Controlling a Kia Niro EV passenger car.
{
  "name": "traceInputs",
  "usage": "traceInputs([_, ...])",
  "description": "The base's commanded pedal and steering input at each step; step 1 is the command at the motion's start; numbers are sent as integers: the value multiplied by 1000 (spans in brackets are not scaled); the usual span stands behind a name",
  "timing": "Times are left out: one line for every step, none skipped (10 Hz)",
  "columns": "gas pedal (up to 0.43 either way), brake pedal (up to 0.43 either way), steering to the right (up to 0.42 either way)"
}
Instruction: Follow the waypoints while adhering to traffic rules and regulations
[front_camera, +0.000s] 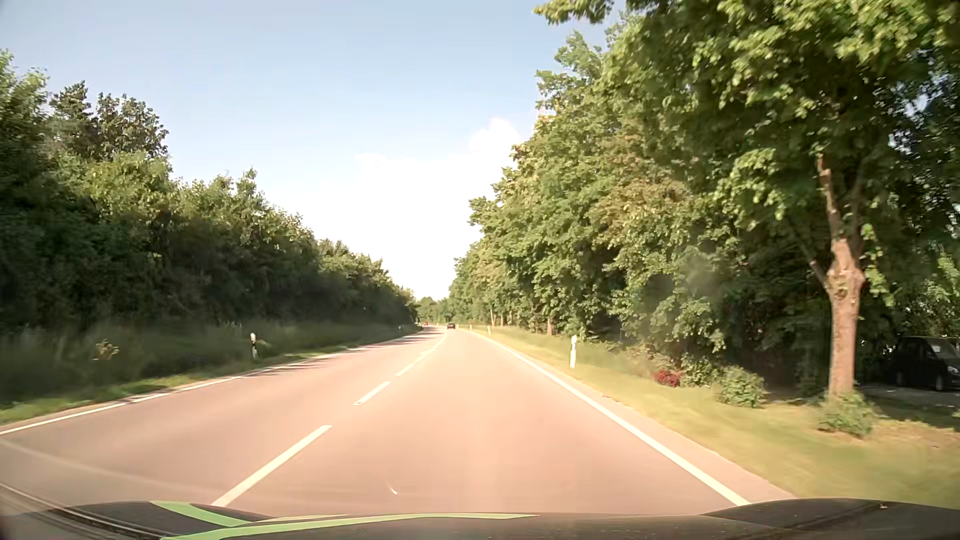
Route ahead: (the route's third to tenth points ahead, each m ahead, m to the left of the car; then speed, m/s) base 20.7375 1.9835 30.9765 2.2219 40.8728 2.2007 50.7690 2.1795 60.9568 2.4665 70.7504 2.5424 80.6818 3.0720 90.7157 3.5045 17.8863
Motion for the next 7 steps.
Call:
traceInputs([118, 0, -3])
traceInputs([118, 0, -3])
traceInputs([118, 0, -3])
traceInputs([118, 0, -3])
traceInputs([118, 0, -4])
traceInputs([118, 0, -4])
traceInputs([118, 0, -4])
